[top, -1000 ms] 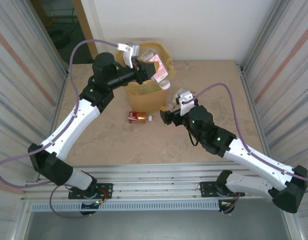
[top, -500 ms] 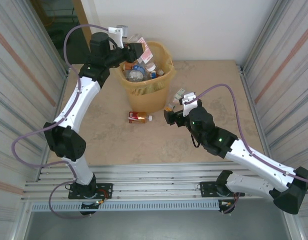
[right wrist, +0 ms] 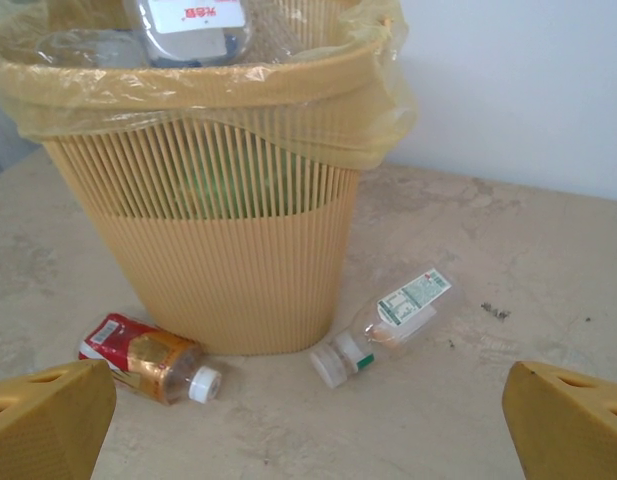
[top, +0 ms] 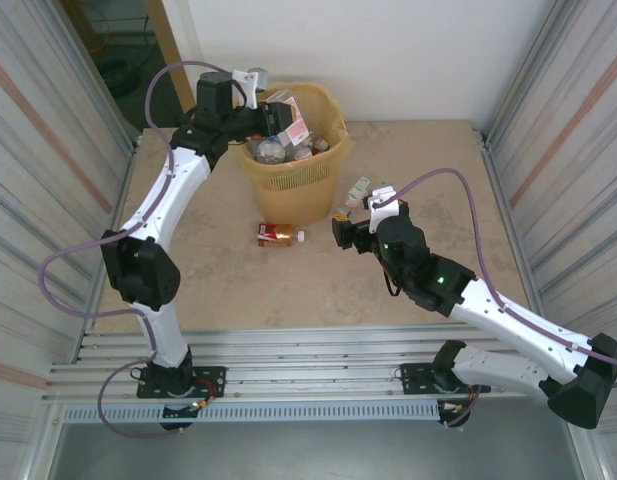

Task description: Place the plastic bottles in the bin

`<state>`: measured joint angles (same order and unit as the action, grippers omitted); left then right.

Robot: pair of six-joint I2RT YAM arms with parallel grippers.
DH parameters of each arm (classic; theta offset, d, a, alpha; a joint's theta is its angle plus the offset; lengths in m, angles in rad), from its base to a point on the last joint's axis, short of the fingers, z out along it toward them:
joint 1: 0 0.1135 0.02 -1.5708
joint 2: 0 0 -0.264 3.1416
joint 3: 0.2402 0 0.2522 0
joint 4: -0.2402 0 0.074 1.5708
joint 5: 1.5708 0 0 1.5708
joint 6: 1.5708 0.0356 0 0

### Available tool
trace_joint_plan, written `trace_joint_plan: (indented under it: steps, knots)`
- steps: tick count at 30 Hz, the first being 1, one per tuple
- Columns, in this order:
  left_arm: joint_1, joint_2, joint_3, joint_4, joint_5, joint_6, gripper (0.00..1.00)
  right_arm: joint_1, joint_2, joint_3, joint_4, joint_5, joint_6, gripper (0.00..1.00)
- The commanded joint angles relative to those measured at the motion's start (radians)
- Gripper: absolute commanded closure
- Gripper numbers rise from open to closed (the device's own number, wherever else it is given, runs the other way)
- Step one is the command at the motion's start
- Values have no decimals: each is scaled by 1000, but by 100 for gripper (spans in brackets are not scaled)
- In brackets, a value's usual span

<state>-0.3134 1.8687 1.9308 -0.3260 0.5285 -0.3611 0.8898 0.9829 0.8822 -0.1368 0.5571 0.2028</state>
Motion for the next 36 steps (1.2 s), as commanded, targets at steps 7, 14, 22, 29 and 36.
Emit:
trace_joint_plan:
  steps: [7,14,22,29,36]
  knots:
    - [3,-52,-25,-96,-114,100,58,-18,-1,-5,-10,12,46,2]
    - [2,-60,-25,-151,-228,157,42,-21,0,-3,-11,1,52,2]
    - [1,-66,-24,-153,-329,190,26,-26,0,-2,-9,-11,56,2]
    - [-6,-71,-27,-127,-340,211,19,-31,34,7,-7,-23,53,2]
    - [-52,-50,9,-143,-334,255,11,-37,45,21,-7,-27,56,2]
